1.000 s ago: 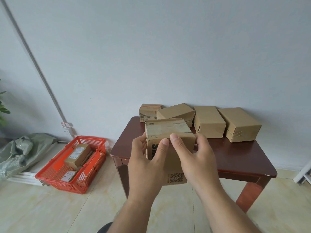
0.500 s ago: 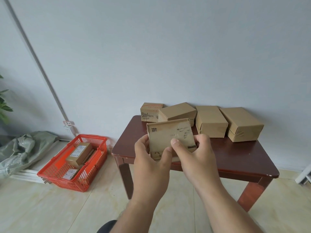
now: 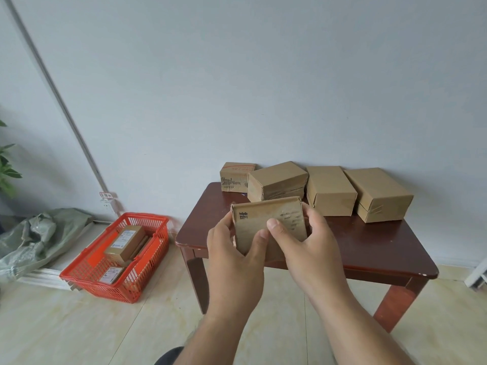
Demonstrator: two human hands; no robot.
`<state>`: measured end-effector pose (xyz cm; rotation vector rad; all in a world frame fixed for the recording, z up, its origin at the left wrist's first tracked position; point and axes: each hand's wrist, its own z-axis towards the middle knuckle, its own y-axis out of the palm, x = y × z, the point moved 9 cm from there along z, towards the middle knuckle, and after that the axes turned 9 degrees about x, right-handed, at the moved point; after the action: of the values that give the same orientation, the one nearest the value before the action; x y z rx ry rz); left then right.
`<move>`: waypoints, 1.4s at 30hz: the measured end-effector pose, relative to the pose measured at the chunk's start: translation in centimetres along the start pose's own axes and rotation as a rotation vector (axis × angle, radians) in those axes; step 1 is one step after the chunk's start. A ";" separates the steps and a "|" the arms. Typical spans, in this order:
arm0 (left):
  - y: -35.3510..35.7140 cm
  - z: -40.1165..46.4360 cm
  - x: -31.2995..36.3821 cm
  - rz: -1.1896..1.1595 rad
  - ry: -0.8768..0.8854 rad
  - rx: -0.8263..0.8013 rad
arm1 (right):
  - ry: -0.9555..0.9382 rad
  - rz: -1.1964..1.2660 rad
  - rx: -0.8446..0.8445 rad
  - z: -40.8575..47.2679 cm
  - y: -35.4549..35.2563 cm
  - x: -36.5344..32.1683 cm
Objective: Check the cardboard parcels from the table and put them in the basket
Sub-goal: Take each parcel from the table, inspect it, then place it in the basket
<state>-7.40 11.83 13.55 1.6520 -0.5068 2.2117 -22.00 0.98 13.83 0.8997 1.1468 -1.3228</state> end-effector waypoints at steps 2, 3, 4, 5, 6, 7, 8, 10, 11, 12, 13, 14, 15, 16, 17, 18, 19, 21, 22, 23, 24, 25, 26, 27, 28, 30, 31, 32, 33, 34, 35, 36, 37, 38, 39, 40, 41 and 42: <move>-0.1 0.0 0.0 0.002 -0.007 0.007 | -0.012 -0.005 -0.009 0.1 0.1 0.1; -0.2 0.1 -0.1 -0.001 -0.017 0.012 | -0.015 -0.012 -0.009 0.1 0.1 0.3; -0.3 0.3 -0.2 -0.007 -0.032 0.017 | -0.020 -0.018 -0.006 0.0 0.1 0.4; -0.4 0.6 -0.3 -0.014 -0.048 0.030 | -0.024 -0.019 -0.004 -0.1 0.2 0.5; -0.6 0.8 -0.2 -0.023 -0.059 0.041 | -0.025 -0.018 0.002 -0.3 0.3 0.6; -0.7 1.0 -0.2 -0.029 -0.063 0.055 | -0.026 -0.017 0.008 -0.5 0.3 0.7; -0.9 1.1 -0.2 -0.029 -0.064 0.069 | -0.030 -0.022 0.013 -0.6 0.4 0.8; -1.1 1.1 -0.2 -0.016 -0.059 0.084 | -0.038 -0.035 0.020 -0.6 0.3 0.8; -1.1 1.0 -0.2 -0.011 -0.055 0.079 | -0.036 -0.033 0.024 -0.5 0.2 0.8; -1.0 0.7 -0.3 -0.006 -0.053 0.065 | -0.034 -0.032 0.029 -0.3 0.1 0.8; -0.8 0.4 -0.3 0.002 -0.051 0.048 | -0.030 -0.029 0.037 -0.1 0.0 0.7; -0.6 0.1 -0.2 0.015 -0.046 0.032 | -0.030 -0.030 0.045 0.1 -0.1 0.6; -0.5 -0.2 -0.1 0.035 -0.035 0.017 | -0.032 -0.030 0.055 0.3 -0.2 0.5; -0.3 -0.3 0.0 0.049 -0.016 0.004 | -0.033 -0.032 0.062 0.4 -0.3 0.5; -0.2 -0.4 0.3 0.058 -0.001 -0.007 | -0.032 -0.033 0.064 0.4 -0.4 0.4; -0.3 -0.3 0.4 0.063 0.008 -0.010 | -0.031 -0.032 0.061 0.3 -0.4 0.4; -0.3 -0.1 0.4 0.065 0.012 -0.007 | -0.034 -0.029 0.058 0.1 -0.5 0.4; -0.7 0.5 0.2 0.059 0.006 0.018 | -0.041 -0.026 0.059 -0.3 -0.5 0.6; -0.9 0.7 0.1 0.051 0.003 0.036 | -0.048 -0.028 0.058 -0.6 -0.4 0.6; -1.2 0.9 0.1 0.047 0.000 0.054 | -0.057 -0.030 0.058 -0.9 -0.3 0.6; -1.4 1.0 0.1 0.048 0.002 0.073 | -0.066 -0.030 0.061 -1.1 -0.3 0.6; -1.5 1.0 0.2 0.048 0.007 0.088 | -0.070 -0.029 0.068 -1.2 -0.3 0.6; -1.5 0.9 0.3 0.045 0.010 0.097 | -0.069 -0.026 0.073 -1.2 -0.3 0.5; -1.5 0.7 0.3 0.039 0.009 0.099 | -0.059 -0.016 0.076 -1.1 -0.4 0.4; -1.4 0.5 0.2 0.033 0.006 0.097 | -0.038 0.003 0.074 -1.0 -0.4 0.3; -1.3 0.0 0.2 0.034 0.002 0.086 | 0.008 0.040 0.060 -0.8 -0.3 0.4; -1.1 -0.2 0.1 0.030 -0.005 0.081 | 0.031 0.055 0.050 -0.7 -0.2 0.6; -1.0 -0.3 -0.1 0.017 -0.015 0.073 | 0.055 0.072 0.040 -0.8 0.0 0.7; -0.9 -0.4 -0.1 -0.006 -0.030 0.061 | 0.078 0.086 0.033 -0.9 0.1 0.9; -0.8 -0.5 -0.1 -0.030 -0.049 0.045 | 0.095 0.095 0.028 -1.0 0.3 1.2; -0.7 -0.5 -0.1 -0.048 -0.060 0.037 | 0.109 0.102 0.028 -1.1 0.3 1.4; -0.8 -0.5 -0.1 -0.055 -0.059 0.036 | 0.120 0.112 0.030 -1.3 0.3 1.6; -0.8 -0.4 -0.1 -0.056 -0.061 0.041 | 0.129 0.123 0.031 -1.4 0.3 1.7; -0.9 -0.3 -0.2 -0.054 -0.069 0.041 | 0.134 0.128 0.022 -1.6 0.4 1.9; -0.8 -0.2 -0.4 -0.057 -0.084 0.039 | 0.138 0.129 0.008 -1.7 0.6 2.0; -0.8 0.0 -0.6 -0.066 -0.106 0.033 | 0.144 0.128 -0.005 -1.8 0.7 2.1; -0.9 0.0 -0.7 -0.081 -0.125 0.031 | 0.149 0.125 -0.016 -1.9 0.8 2.2; -0.8 0.2 -0.8 -0.086 -0.136 0.022 | 0.151 0.116 -0.029 -1.9 0.9 2.3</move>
<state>-6.61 12.42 12.87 1.8097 -0.4387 2.0606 -21.54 2.32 11.01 1.0430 1.2075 -1.1570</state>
